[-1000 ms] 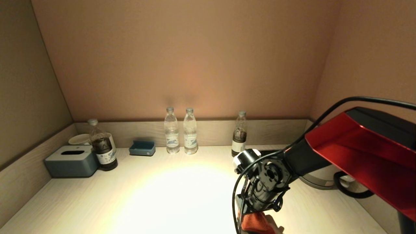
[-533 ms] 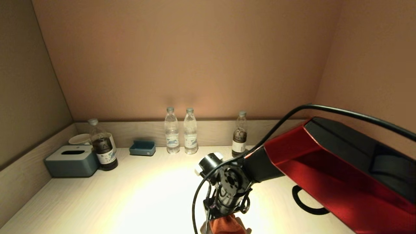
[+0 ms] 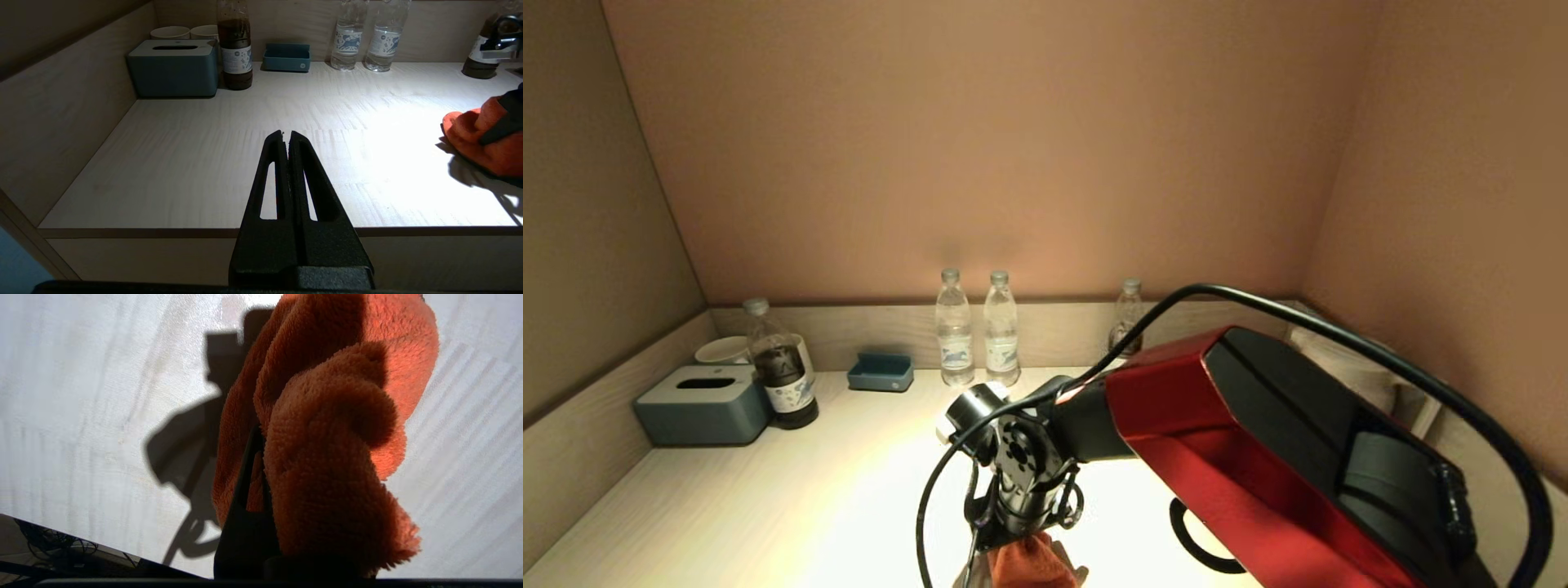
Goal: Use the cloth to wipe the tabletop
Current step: Sweep the stains on the table
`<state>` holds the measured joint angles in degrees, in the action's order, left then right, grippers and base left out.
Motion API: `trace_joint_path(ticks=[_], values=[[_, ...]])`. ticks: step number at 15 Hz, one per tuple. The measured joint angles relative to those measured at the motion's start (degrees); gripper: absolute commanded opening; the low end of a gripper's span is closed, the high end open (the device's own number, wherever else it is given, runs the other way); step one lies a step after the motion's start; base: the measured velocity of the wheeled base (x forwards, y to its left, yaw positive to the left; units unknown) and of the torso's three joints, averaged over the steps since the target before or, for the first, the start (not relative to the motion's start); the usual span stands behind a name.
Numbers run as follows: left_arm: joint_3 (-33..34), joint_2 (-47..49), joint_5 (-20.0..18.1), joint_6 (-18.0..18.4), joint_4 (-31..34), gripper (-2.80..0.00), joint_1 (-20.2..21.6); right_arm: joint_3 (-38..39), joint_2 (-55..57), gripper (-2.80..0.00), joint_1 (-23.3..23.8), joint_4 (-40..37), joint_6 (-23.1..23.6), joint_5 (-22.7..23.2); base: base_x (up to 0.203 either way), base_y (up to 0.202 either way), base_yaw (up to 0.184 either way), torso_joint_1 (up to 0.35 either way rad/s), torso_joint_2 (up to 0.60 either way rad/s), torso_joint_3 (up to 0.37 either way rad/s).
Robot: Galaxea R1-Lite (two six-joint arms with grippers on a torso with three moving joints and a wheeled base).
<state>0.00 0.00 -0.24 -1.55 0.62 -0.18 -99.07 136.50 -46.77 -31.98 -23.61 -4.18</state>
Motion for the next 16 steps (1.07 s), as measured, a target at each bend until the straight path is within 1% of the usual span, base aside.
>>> trace_joint_path(ticks=[3, 5, 9, 16], values=[[0.0, 0.0, 0.0, 0.0, 0.0, -2.8, 0.0, -7.7, 4.0, -2.8, -0.6, -2.1, 0.8, 0.0, 0.0, 0.0, 0.0, 0.0, 0.0, 0.0], [0.0, 0.0, 0.0, 0.0, 0.0, -2.8, 0.0, -11.0, 6.9, -2.8, -0.3, -1.9, 2.6, 0.0, 0.0, 0.0, 0.0, 0.0, 0.0, 0.0], [0.0, 0.0, 0.0, 0.0, 0.0, -2.8, 0.0, -12.1, 9.5, -2.8, 2.0, 2.0, 7.6, 0.1, 0.0, 0.0, 0.0, 0.0, 0.0, 0.0], [0.0, 0.0, 0.0, 0.0, 0.0, -2.8, 0.0, -12.1, 12.4, -2.8, 10.8, 14.0, 14.8, 0.0, 0.0, 0.0, 0.0, 0.0, 0.0, 0.0]])
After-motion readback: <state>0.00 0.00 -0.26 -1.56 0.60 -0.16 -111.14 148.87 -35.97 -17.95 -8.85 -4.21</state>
